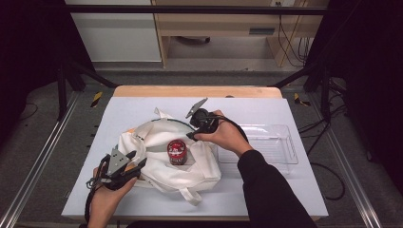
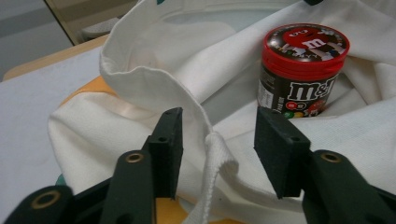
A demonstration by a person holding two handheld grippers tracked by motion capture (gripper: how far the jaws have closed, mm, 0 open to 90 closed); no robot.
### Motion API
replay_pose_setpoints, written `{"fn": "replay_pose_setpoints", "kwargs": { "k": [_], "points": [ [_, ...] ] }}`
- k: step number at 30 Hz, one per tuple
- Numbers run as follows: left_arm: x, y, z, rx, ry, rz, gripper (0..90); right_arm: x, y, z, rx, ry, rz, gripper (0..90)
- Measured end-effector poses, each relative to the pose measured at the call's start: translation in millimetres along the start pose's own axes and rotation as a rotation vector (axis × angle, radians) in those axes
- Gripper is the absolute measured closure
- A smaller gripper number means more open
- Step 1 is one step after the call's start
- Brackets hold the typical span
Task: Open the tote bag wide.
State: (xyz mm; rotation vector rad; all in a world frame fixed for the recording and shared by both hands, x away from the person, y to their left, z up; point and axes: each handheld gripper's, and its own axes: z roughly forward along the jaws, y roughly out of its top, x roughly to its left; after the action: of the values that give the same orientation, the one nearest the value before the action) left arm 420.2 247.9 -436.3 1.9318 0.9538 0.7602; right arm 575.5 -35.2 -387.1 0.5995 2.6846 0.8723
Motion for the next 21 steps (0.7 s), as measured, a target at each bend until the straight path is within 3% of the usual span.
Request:
{"fn": "replay_pose_setpoints", "kwargs": {
  "k": [7,10,14,21],
  "points": [
    [-2.5,-0.9,-2.8,-0.019,-0.013,-0.008,67.8,5.2,0.2,6.5,0.025,0.013,-0.032,54.3],
    [-2.0,-1.9,-5.1,-0.017,-0.012,-0.002,70.2,8.5,2.3,10.1,0.036,0.005,-0.04,56.4],
    [0.2,-2.8,-5.8,-0.019,-0.021,-0.024,71.9,15.7,3.7,14.7,0.064,-0.003,-0.066,57.3],
    [-0.9,-2.6,-5.7,-0.016,-0.013,-0.016,76.3,22.8,6.1,19.6,0.092,-0.066,-0.083,78.3]
  ]
}}
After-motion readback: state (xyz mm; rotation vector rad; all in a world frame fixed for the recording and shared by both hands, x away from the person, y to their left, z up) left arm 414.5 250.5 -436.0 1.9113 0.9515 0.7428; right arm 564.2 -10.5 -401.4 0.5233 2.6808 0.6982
